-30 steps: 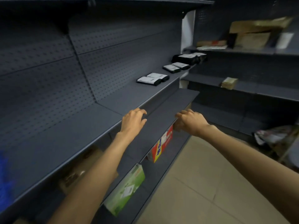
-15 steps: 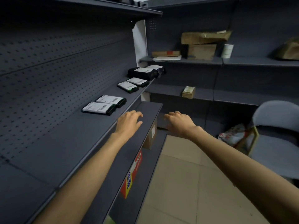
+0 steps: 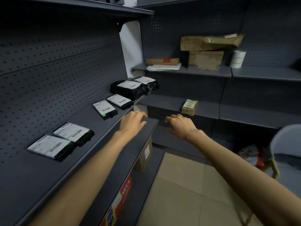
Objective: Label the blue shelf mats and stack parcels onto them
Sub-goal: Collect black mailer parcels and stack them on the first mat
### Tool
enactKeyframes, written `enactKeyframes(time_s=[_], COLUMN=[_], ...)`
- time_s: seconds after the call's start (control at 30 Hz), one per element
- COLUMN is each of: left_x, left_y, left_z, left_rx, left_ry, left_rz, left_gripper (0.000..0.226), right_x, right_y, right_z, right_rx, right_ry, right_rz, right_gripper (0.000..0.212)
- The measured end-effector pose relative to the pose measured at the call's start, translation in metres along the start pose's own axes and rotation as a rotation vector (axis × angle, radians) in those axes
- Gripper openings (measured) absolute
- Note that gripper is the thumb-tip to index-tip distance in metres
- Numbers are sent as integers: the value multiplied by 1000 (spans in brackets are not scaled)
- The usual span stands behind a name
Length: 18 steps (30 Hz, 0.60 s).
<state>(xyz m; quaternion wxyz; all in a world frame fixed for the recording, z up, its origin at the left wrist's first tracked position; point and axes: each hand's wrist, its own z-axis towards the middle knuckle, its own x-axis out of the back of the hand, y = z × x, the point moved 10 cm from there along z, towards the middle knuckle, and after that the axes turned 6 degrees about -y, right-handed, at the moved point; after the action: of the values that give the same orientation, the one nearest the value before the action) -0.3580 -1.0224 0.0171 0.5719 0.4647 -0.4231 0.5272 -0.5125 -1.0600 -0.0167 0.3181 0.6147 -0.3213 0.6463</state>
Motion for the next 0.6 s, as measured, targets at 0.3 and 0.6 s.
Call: enactKeyframes(time_s=[0.3,0.6], left_x=[-15,-35], left_y=[14,-82], left_z=[155,246], left_rx=[88,298], left_ry=[43,156], left_rz=[-23,-13], left_gripper=[29,26], right_x=[-10,-1], right_y=[114,103], right_z=[127,274], right_rx=[38,161], right_ry=[-61,54], right_rz=[-19,58], right_gripper=[40,53])
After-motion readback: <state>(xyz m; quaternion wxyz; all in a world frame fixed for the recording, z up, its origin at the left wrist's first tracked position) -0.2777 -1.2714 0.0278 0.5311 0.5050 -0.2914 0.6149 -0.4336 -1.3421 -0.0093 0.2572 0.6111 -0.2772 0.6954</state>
